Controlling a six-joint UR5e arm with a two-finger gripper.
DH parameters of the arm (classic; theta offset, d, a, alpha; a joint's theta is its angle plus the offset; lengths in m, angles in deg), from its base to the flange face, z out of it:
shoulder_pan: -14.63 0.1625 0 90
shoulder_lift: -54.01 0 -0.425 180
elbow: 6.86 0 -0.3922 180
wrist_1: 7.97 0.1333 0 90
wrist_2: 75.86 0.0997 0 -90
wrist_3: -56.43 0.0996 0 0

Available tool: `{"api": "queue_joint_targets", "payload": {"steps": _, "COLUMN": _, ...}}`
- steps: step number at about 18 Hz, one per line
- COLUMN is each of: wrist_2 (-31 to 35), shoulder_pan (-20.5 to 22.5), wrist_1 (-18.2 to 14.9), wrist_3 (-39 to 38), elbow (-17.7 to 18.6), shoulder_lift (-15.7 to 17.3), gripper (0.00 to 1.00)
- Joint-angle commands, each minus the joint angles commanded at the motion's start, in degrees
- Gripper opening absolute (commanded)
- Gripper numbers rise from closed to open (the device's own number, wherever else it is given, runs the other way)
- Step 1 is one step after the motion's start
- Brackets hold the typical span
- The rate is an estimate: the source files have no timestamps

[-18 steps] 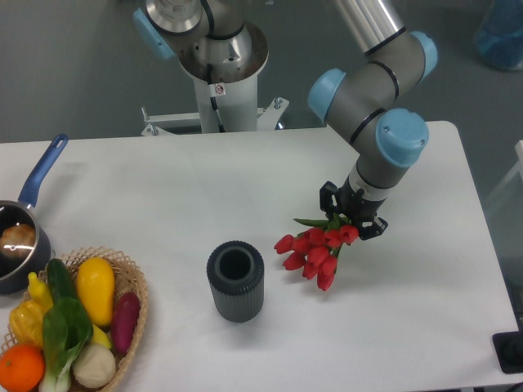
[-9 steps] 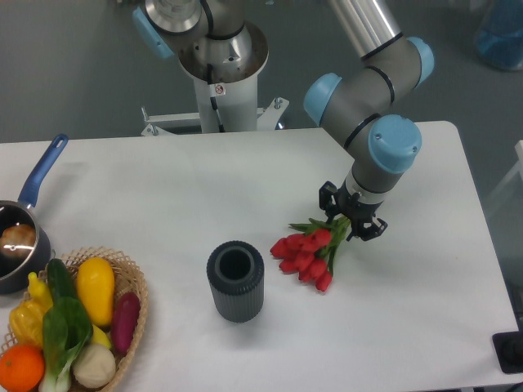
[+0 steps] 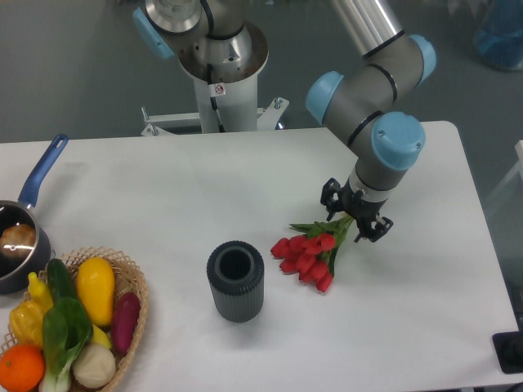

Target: Place the flowers on the table

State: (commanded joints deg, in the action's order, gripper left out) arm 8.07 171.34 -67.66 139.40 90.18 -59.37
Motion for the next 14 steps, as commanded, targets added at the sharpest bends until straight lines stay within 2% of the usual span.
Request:
{"api": "queue_joint_targets", "payload": {"steps": 4, "wrist_2": -2.5, "shoulder_pan": 0.3, "wrist_1": 0.1, "wrist_3": 0.3, "elbow": -1.8, "shoulder_lift": 1.8, "gripper": 1.0}}
{"api": "queue_joint_targets", "payload": {"steps": 8, "wrist_2": -5.4, "shoulder_pan": 0.8, "wrist_1": 0.0, "wrist_3": 1.3, "elbow": -5.3, "shoulder_lift": 3.9, "gripper": 1.0}}
{"api": "queue_joint_targets", "payload": {"steps": 11, "wrist_2": -5.8, "shoulder_pan": 0.8, "wrist_1": 0.1, "wrist_3": 4.6, "elbow": -6.6, "shoulder_lift": 5.4, "gripper": 1.0}}
{"api": "queue_joint_targets", "payload": {"steps": 14, "wrist_2": -5.5, "shoulder_pan": 1.0, "wrist_1": 0.1, "wrist_3": 7.7, "elbow": -6.4, "shoulder_lift": 8.1, "gripper": 1.0}}
